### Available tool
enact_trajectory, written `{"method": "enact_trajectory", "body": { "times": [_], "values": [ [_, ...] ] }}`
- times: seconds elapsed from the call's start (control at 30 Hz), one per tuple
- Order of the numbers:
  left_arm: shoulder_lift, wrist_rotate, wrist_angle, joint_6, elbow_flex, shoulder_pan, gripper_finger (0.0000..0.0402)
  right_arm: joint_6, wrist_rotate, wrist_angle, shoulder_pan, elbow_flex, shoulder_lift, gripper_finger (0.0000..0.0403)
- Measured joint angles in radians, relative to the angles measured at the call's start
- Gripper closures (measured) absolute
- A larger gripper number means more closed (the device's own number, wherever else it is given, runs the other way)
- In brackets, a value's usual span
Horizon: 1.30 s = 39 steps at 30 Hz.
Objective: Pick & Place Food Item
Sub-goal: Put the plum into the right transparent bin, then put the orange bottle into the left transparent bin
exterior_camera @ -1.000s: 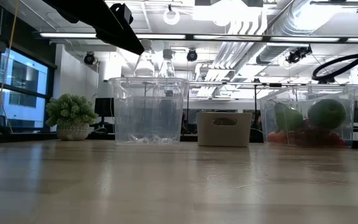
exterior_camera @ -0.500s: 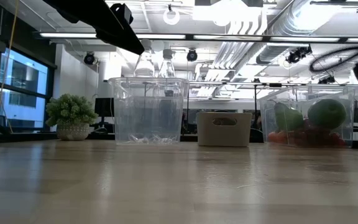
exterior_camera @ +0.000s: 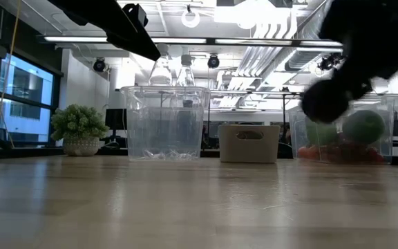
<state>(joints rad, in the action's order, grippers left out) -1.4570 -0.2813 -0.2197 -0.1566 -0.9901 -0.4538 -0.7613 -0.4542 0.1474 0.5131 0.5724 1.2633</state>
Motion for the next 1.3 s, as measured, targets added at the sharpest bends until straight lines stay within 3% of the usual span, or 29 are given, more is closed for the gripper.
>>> {"method": "enact_trajectory", "body": {
  "times": [0.1,0.27,0.5,0.7,0.9,1.07,1.3],
  "values": [
    [0.000,0.000,0.002,-0.005,0.000,-0.004,0.0113,0.202,-0.030,-0.090,-0.047,0.006,-0.001,0.0181],
    [0.000,0.001,0.004,-0.023,0.000,-0.003,0.0113,0.413,-0.072,-0.049,-0.107,0.085,-0.059,0.0184],
    [0.000,0.001,0.004,-0.027,0.000,-0.003,0.0113,0.552,-0.164,0.261,-0.148,0.264,-0.218,0.0179],
    [0.000,0.001,0.003,-0.037,0.000,-0.003,0.0113,0.505,-0.398,0.568,-0.188,0.354,-0.370,0.0178],
    [0.000,0.001,0.003,-0.039,0.000,-0.003,0.0113,0.379,-0.493,0.764,-0.377,0.354,-0.468,0.0176],
    [0.000,0.002,0.003,-0.042,0.000,-0.004,0.0113,0.372,-0.482,0.774,-0.574,0.354,-0.489,0.0144],
    [0.000,0.042,0.003,-0.053,0.000,-0.017,0.0113,0.392,-0.358,0.796,-0.794,0.343,-0.465,0.0051]
  ]
}}
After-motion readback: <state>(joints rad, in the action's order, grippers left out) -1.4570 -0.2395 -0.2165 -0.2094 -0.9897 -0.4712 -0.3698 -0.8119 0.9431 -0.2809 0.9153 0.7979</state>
